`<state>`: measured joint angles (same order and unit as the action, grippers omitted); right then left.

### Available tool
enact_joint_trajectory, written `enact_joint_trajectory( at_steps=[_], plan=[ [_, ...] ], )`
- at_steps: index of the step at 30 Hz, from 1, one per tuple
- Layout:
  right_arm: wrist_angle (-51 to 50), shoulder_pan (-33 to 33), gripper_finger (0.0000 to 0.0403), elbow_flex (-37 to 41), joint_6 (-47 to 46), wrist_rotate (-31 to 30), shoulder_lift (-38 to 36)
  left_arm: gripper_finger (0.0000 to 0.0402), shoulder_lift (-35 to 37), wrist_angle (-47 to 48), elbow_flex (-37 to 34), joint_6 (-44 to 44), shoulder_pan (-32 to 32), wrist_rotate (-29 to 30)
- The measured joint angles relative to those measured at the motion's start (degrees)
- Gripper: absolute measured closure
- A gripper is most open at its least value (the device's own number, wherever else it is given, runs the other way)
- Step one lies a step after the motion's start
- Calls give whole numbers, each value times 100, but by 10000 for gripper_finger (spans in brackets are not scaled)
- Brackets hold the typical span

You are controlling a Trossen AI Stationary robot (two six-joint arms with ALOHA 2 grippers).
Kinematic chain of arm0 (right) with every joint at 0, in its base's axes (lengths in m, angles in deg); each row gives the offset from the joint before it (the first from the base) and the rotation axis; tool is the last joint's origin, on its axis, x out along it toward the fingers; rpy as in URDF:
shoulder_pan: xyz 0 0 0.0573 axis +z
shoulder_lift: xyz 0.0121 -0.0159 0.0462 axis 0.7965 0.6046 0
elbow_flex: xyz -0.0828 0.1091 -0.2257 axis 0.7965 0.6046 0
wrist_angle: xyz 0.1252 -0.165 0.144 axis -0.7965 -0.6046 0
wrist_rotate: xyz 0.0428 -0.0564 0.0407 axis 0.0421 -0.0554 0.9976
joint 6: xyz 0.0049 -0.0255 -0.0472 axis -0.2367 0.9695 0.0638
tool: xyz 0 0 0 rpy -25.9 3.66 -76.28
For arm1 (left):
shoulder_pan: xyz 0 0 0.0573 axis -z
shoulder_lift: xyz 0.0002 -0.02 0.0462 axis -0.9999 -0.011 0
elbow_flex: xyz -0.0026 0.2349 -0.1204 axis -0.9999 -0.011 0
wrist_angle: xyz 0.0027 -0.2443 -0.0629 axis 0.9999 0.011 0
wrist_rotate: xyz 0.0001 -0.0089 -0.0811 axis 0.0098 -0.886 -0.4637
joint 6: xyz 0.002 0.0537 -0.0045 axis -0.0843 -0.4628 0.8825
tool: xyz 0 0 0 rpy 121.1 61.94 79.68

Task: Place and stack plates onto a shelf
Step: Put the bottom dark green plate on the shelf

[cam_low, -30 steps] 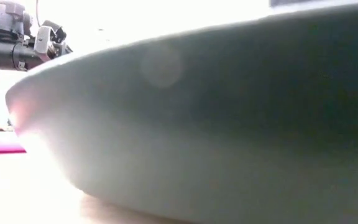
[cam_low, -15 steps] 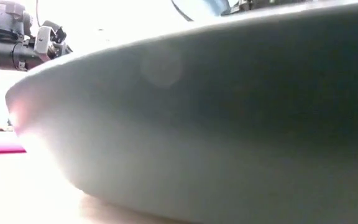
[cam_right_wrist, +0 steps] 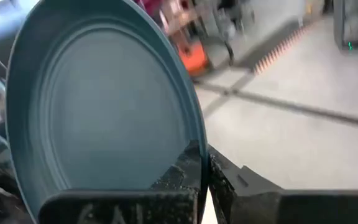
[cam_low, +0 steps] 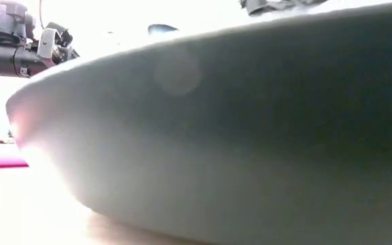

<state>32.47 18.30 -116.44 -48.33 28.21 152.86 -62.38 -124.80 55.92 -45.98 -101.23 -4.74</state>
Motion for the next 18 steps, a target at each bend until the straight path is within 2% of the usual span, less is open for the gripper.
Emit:
enact_joint_trajectory(
  at_steps=[4, 18],
  plan=[
    [-475, 0, 403, -413, 232, 3, 560, 321, 2, 0, 0, 2, 0, 0],
    [-284, -4, 396, -438, 182, 144, 1410, 321, 1, -1, 0, 0, 0, -11]
  ],
)
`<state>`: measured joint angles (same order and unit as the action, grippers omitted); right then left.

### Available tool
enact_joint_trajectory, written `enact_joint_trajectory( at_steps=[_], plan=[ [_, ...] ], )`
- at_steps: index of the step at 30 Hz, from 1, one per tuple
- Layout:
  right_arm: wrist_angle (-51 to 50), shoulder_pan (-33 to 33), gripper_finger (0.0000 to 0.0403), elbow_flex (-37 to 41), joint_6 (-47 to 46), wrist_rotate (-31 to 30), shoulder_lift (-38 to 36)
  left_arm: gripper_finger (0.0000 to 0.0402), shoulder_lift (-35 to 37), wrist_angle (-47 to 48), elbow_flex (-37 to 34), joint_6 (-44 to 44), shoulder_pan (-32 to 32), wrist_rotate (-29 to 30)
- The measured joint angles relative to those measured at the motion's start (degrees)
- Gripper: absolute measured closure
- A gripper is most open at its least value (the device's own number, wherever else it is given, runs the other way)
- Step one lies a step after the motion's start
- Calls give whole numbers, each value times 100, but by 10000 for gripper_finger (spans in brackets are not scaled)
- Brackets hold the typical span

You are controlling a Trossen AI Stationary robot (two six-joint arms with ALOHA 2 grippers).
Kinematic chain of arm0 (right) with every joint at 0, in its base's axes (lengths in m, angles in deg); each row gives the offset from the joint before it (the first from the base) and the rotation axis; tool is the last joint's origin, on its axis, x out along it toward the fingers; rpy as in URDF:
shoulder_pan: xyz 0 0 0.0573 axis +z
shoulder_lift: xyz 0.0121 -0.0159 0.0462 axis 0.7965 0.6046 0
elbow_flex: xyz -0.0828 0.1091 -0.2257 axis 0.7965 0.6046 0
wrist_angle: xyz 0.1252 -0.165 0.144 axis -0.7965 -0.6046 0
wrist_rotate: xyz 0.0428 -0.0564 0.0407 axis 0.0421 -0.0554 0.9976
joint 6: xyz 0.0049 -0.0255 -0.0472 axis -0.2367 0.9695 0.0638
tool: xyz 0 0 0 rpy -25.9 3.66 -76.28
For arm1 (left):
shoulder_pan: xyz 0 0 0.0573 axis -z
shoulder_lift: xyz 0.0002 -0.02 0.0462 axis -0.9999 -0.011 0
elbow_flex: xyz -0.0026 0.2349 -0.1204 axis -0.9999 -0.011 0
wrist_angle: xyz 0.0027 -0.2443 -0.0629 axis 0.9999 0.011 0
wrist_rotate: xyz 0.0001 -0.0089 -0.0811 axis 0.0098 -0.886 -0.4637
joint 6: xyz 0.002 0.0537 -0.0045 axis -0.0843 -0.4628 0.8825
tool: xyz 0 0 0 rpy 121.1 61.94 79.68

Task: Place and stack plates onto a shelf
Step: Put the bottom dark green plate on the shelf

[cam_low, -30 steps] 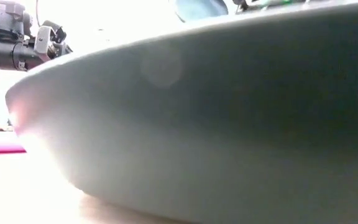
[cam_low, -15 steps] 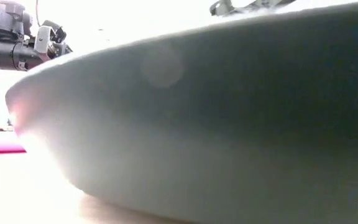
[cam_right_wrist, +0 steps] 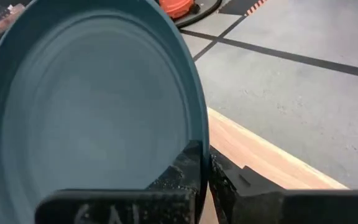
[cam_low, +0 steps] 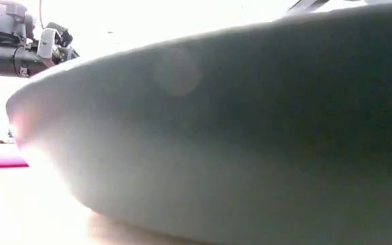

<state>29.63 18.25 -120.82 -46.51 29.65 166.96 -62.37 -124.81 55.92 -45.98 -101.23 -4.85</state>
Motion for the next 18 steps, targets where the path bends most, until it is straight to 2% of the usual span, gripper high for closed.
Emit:
enact_joint_trajectory(
  at_steps=[6, 12, 18],
  plan=[
    [-63, 2, 382, 2, 47, -50, 45, 321, 0, 1, 0, 1, 0, 0],
    [30, 13, 342, 13, 68, -300, 49, 321, 0, 1, 0, 0, 0, 2],
    [98, 47, 306, 15, 154, -177, 26, 321, -1, 1, 0, 2, 0, 2]
  ],
)
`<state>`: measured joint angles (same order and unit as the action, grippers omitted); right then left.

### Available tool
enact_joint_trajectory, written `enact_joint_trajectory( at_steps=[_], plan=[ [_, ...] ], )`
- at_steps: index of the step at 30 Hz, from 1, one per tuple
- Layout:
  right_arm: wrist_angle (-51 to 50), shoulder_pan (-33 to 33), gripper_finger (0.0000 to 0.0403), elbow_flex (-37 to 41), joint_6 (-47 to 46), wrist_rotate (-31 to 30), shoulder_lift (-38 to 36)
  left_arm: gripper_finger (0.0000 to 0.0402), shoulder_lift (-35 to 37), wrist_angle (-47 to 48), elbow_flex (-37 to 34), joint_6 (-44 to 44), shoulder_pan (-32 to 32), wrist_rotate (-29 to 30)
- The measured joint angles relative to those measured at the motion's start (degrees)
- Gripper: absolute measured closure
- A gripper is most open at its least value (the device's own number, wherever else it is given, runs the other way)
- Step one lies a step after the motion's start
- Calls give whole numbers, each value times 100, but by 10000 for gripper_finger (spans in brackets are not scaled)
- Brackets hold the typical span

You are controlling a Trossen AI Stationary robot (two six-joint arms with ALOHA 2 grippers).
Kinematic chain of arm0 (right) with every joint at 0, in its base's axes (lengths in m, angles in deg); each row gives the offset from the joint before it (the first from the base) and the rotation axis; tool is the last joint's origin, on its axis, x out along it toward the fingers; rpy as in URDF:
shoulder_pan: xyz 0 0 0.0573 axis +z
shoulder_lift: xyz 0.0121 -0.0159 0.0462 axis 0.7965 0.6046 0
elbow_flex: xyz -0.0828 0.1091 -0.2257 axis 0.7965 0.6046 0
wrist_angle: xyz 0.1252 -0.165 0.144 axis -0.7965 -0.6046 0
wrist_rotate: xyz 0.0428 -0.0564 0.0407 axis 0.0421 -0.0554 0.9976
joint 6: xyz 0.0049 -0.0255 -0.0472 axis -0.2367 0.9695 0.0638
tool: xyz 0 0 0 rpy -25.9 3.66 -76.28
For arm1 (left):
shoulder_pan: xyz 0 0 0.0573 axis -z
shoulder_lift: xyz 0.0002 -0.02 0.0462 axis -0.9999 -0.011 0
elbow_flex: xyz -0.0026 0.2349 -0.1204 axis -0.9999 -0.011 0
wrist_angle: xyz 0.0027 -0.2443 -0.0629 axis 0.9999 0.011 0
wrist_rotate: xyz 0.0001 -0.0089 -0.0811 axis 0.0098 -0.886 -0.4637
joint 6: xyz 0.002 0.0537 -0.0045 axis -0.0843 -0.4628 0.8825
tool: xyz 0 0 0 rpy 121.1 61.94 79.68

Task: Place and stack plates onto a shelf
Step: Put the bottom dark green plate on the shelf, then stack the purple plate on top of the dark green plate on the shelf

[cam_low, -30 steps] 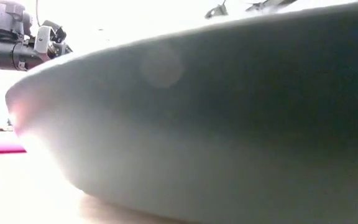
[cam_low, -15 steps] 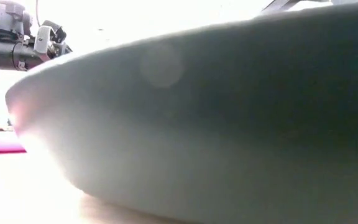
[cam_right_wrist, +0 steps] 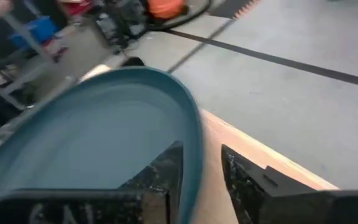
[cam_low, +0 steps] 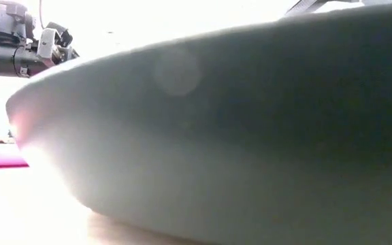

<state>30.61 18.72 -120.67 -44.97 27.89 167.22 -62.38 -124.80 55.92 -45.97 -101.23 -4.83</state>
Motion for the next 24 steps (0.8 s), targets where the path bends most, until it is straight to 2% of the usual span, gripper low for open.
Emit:
enact_joint_trajectory(
  at_steps=[4, 8, 12, 16, 19, 24],
  plan=[
    [255, 6, 295, 9, 223, 821, -368, 321, 0, -2, 0, -2, 0, 2],
    [253, 52, 294, 7, 299, 1673, -1101, 321, 0, 0, 0, -2, 0, 17],
    [-100, 388, 294, 383, 971, 2027, -2094, 321, 0, 0, 2, -2, 0, 15],
    [-131, 860, 294, 1240, 1426, 2122, -3181, 321, 0, 0, 0, -2, 0, 15],
    [115, 1295, 294, 2188, 1525, 2112, -4004, 321, 0, 0, 0, 1, -1, 14],
    [1725, 2011, 294, 4002, 865, 2107, -5074, 321, 2, 0, 0, -2, 0, 13]
  ],
)
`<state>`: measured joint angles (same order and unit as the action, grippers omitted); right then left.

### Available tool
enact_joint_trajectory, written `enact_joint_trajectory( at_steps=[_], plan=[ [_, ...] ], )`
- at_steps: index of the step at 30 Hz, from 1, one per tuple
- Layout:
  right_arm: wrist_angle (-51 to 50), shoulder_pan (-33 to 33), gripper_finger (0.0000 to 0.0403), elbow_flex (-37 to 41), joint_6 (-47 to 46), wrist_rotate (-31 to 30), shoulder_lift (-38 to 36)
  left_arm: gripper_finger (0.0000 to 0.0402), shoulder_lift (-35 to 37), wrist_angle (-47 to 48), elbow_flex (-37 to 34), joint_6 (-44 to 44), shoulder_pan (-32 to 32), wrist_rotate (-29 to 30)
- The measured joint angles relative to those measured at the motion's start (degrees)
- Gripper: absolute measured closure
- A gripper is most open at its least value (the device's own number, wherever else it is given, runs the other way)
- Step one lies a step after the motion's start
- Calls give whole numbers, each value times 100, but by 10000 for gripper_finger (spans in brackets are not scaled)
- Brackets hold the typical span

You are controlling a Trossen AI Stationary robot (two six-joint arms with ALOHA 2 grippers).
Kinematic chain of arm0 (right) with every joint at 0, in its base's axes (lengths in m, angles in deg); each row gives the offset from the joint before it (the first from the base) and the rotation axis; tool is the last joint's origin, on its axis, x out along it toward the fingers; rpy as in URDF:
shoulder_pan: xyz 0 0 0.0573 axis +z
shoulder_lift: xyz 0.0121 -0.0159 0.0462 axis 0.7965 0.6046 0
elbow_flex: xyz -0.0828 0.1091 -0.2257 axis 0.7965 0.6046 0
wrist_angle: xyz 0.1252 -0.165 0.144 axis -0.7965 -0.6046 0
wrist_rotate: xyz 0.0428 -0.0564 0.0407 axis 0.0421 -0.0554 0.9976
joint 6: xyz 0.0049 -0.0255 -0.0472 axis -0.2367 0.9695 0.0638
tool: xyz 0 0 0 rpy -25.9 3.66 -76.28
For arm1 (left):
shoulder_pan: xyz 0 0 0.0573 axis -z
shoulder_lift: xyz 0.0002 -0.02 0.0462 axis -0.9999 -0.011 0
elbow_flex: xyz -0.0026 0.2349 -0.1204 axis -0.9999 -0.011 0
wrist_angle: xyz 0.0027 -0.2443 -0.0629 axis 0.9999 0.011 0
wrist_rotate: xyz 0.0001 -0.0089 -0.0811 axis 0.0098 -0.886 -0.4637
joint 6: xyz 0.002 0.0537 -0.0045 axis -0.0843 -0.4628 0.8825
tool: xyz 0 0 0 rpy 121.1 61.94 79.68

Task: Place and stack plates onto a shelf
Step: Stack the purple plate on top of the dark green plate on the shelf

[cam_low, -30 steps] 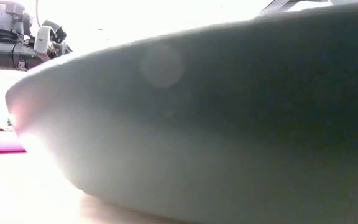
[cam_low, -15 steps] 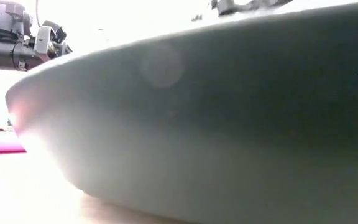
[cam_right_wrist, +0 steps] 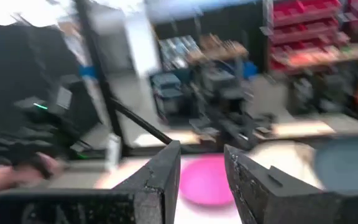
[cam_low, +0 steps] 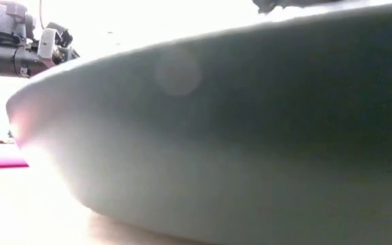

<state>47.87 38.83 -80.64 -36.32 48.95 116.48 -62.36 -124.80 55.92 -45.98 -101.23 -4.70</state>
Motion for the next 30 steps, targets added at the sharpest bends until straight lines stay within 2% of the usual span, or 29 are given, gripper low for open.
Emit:
enact_joint_trajectory(
  at_steps=[5, 8, 16, 19, 22, 25, 28, 30],
  plan=[
    [2079, 619, 294, 1532, -487, -77, -494, 321, -1, -107, 0, 54, 0, -2],
    [2780, 950, 294, 2121, -496, -383, -625, 321, -2, -228, 0, 289, 0, -4],
    [2986, 1290, 294, 2825, 72, -1344, -696, 321, -2, -264, 0, 586, 0, -20],
    [3032, 1295, 294, 2830, 91, -1500, -696, 321, -6, -401, 3, 760, 0, -14],
    [3190, 1295, 294, 2830, 78, -1474, -696, 321, -10, -392, 434, 285, 113, -291],
    [3213, 1295, 294, 2830, 75, -1344, -696, 321, -193, 946, 1363, -290, 658, -460],
    [3222, 1297, 294, 2830, 75, -1344, -698, 321, -878, 2594, 2521, -731, 1462, 268],
    [3226, 1295, 294, 2830, 85, -1351, -696, 321, -1564, 3325, 3235, -917, 2041, 698]
  ],
)
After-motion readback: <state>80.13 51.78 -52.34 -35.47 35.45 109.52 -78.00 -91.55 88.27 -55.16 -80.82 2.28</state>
